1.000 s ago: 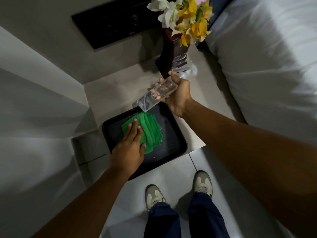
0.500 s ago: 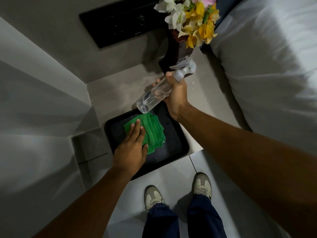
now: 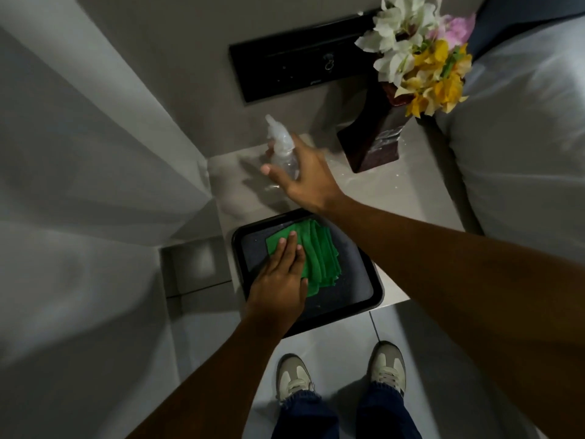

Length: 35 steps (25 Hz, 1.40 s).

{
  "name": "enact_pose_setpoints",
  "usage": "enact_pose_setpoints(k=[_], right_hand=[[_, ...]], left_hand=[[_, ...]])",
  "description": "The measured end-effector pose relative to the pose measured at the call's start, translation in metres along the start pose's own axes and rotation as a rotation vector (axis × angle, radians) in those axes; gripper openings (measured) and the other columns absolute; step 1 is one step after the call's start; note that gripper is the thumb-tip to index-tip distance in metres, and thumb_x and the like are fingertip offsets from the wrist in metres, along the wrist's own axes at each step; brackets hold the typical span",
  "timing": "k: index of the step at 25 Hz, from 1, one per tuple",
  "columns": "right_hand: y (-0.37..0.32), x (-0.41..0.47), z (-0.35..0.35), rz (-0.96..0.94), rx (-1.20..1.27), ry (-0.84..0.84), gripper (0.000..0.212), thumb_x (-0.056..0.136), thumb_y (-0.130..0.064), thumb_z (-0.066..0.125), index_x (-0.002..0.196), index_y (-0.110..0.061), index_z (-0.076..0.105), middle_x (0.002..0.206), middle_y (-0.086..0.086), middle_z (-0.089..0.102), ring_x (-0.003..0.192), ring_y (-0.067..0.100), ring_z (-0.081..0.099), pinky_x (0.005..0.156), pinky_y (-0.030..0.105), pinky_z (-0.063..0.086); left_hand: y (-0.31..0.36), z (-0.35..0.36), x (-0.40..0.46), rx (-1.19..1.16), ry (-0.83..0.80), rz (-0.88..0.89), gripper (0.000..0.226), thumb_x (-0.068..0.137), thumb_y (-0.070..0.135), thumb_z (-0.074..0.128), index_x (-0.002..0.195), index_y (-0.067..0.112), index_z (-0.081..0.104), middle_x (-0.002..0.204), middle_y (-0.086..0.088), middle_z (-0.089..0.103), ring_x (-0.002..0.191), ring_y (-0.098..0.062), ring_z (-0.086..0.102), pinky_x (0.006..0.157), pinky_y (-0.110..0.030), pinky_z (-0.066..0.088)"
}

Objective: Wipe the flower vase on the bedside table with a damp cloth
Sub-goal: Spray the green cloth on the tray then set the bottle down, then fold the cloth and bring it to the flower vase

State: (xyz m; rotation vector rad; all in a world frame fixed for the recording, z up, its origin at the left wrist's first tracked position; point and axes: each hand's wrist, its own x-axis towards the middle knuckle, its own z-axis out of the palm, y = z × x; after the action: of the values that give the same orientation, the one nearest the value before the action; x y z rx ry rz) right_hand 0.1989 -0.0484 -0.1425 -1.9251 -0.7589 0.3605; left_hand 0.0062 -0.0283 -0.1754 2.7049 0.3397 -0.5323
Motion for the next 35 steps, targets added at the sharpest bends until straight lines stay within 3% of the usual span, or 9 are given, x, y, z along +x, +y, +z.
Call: enact_pose_setpoints(k=[5,9,14,19,23,25,29,32,35], right_hand=[[0.014,0.001,-0.009,0.070,-0.040,-0.128,0.065,0.085,-0.051,0.069,0.133,-0.013,0.048,0.118,0.006,0.068,0.108,0.020,0.065,0.093,0.043,0.054],[0.019,-0.032,-0.021,0.099,-0.129,-0.060,0.093,0.086,-0.058,0.064,0.155,-0.020,0.015,0.160,0.006,0.032,0.146,0.024,0.032,0.118,0.050,0.027],[0.033,-0.118,-0.022,-0.242,-0.312,-0.255,0.075,0.095,-0.032,0.055,0.155,-0.004,0.021,0.164,0.011,0.024,0.152,0.017,0.021,0.117,0.038,0.028],[0.046,-0.147,-0.009,-0.206,-0.670,-0.579,0.084,0.095,-0.048,0.048,0.157,-0.007,0.009,0.167,0.011,0.004,0.154,0.022,0.003,0.121,0.041,0.017],[0.040,-0.152,0.009,-0.120,-0.806,-0.594,0.093,0.095,-0.060,0.044,0.157,-0.004,0.001,0.165,0.015,-0.008,0.153,0.030,-0.008,0.122,0.041,-0.001],[0.037,-0.152,0.016,-0.088,-0.879,-0.596,0.090,0.098,-0.059,0.038,0.156,-0.003,-0.005,0.164,0.017,-0.013,0.152,0.033,-0.011,0.120,0.043,-0.003],[0.036,-0.150,0.015,-0.140,-0.923,-0.543,0.070,0.102,-0.036,0.045,0.155,0.000,0.014,0.163,0.022,0.010,0.152,0.035,0.011,0.121,0.045,0.018],[0.038,-0.150,0.011,-0.285,-0.937,-0.400,0.053,0.095,-0.023,0.057,0.144,-0.006,0.048,0.151,0.015,0.045,0.140,0.028,0.044,0.109,0.038,0.046],[0.034,-0.142,0.001,-0.250,-0.786,-0.404,0.049,0.097,-0.006,0.049,0.146,0.001,0.043,0.154,0.020,0.040,0.142,0.033,0.040,0.111,0.043,0.044]], left_hand=[[-0.002,0.002,0.001,-0.029,0.023,0.026,0.061,0.102,0.033,0.035,0.154,0.012,0.013,0.164,-0.005,-0.006,0.152,-0.022,-0.003,0.120,-0.033,0.015],[0.002,0.003,0.000,-0.058,0.046,0.023,0.062,0.101,0.030,0.040,0.154,0.011,0.016,0.164,-0.005,-0.001,0.152,-0.022,-0.001,0.121,-0.033,0.015],[-0.010,0.001,-0.001,-0.253,0.055,0.087,0.063,0.098,0.020,0.049,0.153,0.010,0.019,0.161,0.002,0.002,0.150,-0.016,0.001,0.122,-0.033,0.018],[-0.026,0.002,-0.001,-0.282,0.051,0.136,0.065,0.100,0.013,0.045,0.153,0.006,0.008,0.160,0.001,-0.009,0.147,-0.014,0.011,0.117,-0.035,0.030],[-0.022,0.009,-0.001,-0.268,0.060,0.040,0.075,0.101,0.015,0.043,0.147,0.013,-0.016,0.159,-0.003,-0.028,0.148,-0.022,0.012,0.112,-0.034,0.035],[-0.019,0.010,-0.001,-0.280,0.076,0.053,0.077,0.100,0.011,0.044,0.143,0.017,-0.020,0.157,-0.002,-0.029,0.149,-0.022,0.004,0.117,-0.035,0.024],[-0.012,0.004,-0.002,-0.357,0.107,0.031,0.077,0.098,0.003,0.046,0.142,0.016,-0.016,0.158,-0.005,-0.022,0.146,-0.017,-0.003,0.116,-0.029,0.009],[-0.007,-0.002,-0.001,-0.341,0.084,0.005,0.077,0.098,0.003,0.047,0.146,0.012,-0.012,0.160,-0.004,-0.019,0.149,-0.021,0.002,0.120,-0.036,0.021],[0.003,-0.018,-0.004,-0.261,0.021,0.006,0.078,0.094,0.002,0.053,0.152,0.008,0.001,0.164,-0.005,-0.009,0.147,-0.029,0.023,0.112,-0.045,0.039]])
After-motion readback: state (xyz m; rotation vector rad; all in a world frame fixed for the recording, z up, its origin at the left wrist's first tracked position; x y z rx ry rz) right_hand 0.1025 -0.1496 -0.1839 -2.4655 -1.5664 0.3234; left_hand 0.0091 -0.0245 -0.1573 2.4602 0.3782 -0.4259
